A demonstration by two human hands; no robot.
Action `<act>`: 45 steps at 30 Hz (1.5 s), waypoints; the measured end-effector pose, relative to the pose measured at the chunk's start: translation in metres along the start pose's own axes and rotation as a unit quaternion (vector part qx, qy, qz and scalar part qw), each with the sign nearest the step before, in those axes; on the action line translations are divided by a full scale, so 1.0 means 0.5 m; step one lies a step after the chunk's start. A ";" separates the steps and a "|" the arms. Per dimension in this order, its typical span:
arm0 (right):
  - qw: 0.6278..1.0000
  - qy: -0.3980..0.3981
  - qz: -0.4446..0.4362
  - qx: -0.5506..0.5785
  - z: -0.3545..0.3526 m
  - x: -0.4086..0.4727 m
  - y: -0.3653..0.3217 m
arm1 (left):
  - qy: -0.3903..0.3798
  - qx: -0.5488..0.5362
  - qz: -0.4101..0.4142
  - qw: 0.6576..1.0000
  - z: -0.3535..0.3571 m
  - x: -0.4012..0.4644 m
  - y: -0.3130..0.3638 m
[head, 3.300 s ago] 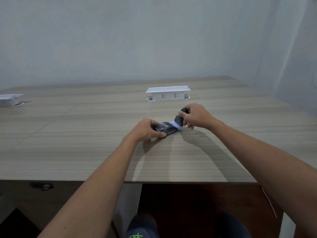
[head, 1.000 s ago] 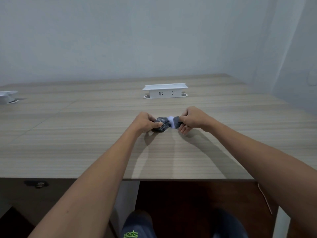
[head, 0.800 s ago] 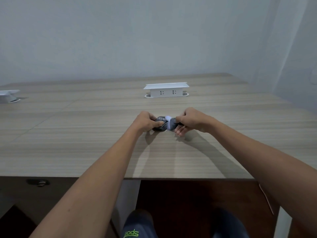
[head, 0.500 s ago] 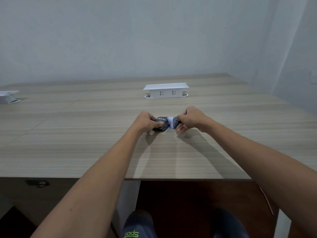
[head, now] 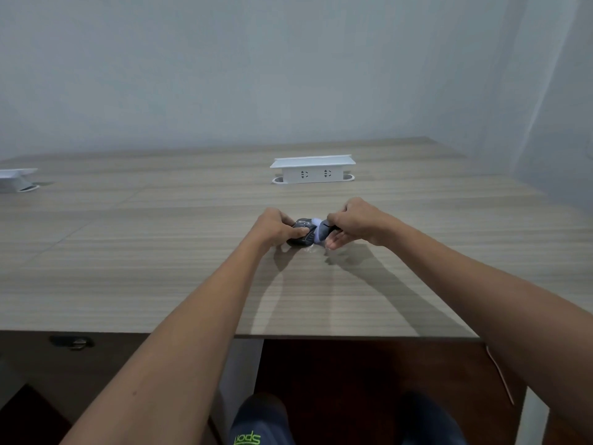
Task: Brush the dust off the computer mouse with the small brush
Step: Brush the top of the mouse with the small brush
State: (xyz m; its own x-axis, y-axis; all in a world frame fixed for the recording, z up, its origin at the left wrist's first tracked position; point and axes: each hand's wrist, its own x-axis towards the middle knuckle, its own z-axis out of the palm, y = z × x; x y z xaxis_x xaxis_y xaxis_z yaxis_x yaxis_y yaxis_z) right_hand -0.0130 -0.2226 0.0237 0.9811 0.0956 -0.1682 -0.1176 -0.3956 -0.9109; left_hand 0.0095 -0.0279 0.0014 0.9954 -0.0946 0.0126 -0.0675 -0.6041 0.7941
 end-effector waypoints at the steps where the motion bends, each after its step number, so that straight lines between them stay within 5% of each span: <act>1: 1.000 -0.023 0.010 0.005 -0.001 -0.003 -0.004 | -0.001 -0.003 0.000 1.000 0.000 0.001 -0.001; 4: 0.999 -0.039 0.029 0.022 -0.009 -0.001 -0.012 | -0.001 -0.009 -0.001 1.000 0.000 0.004 -0.003; 9: 0.999 0.042 -0.007 -0.004 -0.004 0.008 -0.004 | -0.001 -0.013 -0.005 1.000 0.003 0.002 -0.005; 15: 0.999 -0.026 0.032 0.029 0.001 -0.008 -0.025 | -0.002 -0.019 0.002 1.000 0.000 0.004 -0.007; 22: 0.997 0.052 -0.040 -0.037 0.008 0.003 -0.007 | 0.006 -0.024 0.005 1.000 0.002 0.003 -0.008; 28: 0.997 -0.054 -0.040 -0.036 0.007 -0.016 -0.007 | 0.006 -0.048 0.014 0.999 0.000 0.003 -0.016; 34: 0.994 0.081 -0.066 -0.038 0.010 0.006 0.003 | 0.009 -0.080 0.002 0.997 0.003 0.000 -0.014; 40: 0.998 -0.059 -0.010 -0.012 0.010 -0.016 -0.013 | 0.006 -0.091 0.002 0.996 0.001 0.004 -0.017; 45: 0.999 0.044 -0.019 0.011 0.007 -0.003 -0.021 | 0.003 -0.100 -0.001 0.995 0.001 0.002 -0.017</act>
State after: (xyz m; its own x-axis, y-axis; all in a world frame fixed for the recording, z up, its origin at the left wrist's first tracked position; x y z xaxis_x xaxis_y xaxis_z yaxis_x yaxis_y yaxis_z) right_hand -0.0140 -0.2156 0.0322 0.9945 0.0287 -0.1003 -0.0824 -0.3733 -0.9240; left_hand 0.0112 -0.0233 -0.0059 0.9960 -0.0880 0.0138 -0.0509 -0.4349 0.8990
